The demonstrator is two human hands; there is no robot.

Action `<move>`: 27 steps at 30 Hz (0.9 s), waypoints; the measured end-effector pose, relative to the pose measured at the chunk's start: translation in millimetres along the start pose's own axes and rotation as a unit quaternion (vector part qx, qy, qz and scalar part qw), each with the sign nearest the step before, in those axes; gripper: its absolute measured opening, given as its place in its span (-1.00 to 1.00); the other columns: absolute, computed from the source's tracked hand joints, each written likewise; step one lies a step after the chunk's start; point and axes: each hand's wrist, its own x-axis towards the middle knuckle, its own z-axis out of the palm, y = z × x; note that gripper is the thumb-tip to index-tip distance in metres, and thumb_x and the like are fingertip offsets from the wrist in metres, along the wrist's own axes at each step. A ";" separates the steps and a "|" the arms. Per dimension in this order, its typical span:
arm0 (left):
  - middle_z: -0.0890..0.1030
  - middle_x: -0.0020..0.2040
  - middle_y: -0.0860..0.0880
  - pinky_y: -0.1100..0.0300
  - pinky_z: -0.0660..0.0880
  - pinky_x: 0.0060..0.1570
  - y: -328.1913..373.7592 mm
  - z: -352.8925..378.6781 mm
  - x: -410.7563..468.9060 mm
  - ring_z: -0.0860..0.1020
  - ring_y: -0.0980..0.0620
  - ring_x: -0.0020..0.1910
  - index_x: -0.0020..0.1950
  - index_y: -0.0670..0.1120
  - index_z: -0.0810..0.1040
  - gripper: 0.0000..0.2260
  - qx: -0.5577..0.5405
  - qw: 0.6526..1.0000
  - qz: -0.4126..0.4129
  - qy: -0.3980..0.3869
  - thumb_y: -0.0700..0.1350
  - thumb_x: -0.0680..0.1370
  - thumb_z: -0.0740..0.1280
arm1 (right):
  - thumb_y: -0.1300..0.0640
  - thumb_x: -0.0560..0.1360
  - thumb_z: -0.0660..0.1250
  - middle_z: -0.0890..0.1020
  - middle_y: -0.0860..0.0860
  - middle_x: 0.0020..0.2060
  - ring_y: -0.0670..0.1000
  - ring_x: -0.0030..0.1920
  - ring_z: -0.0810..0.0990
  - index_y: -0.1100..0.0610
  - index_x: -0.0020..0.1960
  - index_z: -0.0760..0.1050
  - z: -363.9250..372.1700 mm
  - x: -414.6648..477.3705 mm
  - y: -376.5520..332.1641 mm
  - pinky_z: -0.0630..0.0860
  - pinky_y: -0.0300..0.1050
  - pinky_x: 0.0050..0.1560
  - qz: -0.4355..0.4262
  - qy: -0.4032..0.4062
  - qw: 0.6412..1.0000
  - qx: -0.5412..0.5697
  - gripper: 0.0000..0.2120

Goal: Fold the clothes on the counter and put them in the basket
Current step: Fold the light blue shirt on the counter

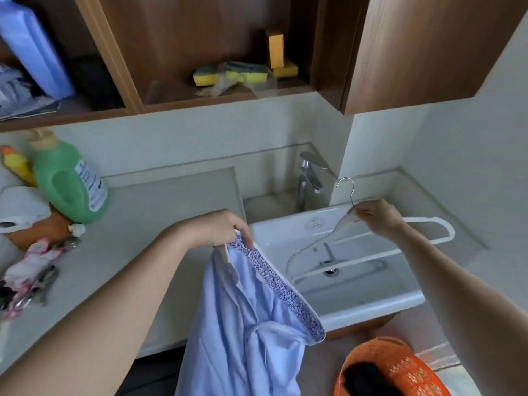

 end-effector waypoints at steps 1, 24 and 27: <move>0.45 -0.47 -0.02 0.15 0.13 -0.41 -3.7 -0.2 3.6 0.35 -0.02 -0.39 -0.18 0.05 0.72 -0.50 -0.009 1.000 -0.016 -0.011 -0.40 0.34 0.07 | 0.18 0.58 0.27 0.70 0.02 -0.20 0.14 -0.12 0.64 -0.08 -0.27 0.56 10.0 6.6 6.7 0.40 -0.14 -0.28 0.009 -0.021 1.000 -0.012 -0.70; 0.59 0.28 -0.06 0.42 0.22 -0.56 -103.0 11.5 -208.0 0.51 0.24 -0.38 0.15 0.05 0.69 -0.40 -0.015 0.972 -0.019 0.233 -0.46 0.45 0.05 | 0.06 0.48 0.36 0.63 0.08 -0.05 0.09 -0.04 0.65 0.07 0.02 0.52 135.3 -168.2 -169.7 0.48 -0.17 -0.20 -0.100 -0.293 0.938 -0.154 -0.85; 0.67 0.02 -0.06 0.32 0.23 -0.55 -133.3 18.7 -261.4 0.45 0.14 -0.48 0.05 0.14 0.69 -0.41 -0.012 0.963 -0.041 0.267 -0.44 0.44 0.06 | 0.21 0.55 0.21 0.66 0.16 -0.26 0.08 -0.34 0.71 0.19 -0.05 0.45 121.0 -208.0 -198.2 0.58 -0.12 -0.35 -0.059 -0.307 0.946 -0.081 -0.93</move>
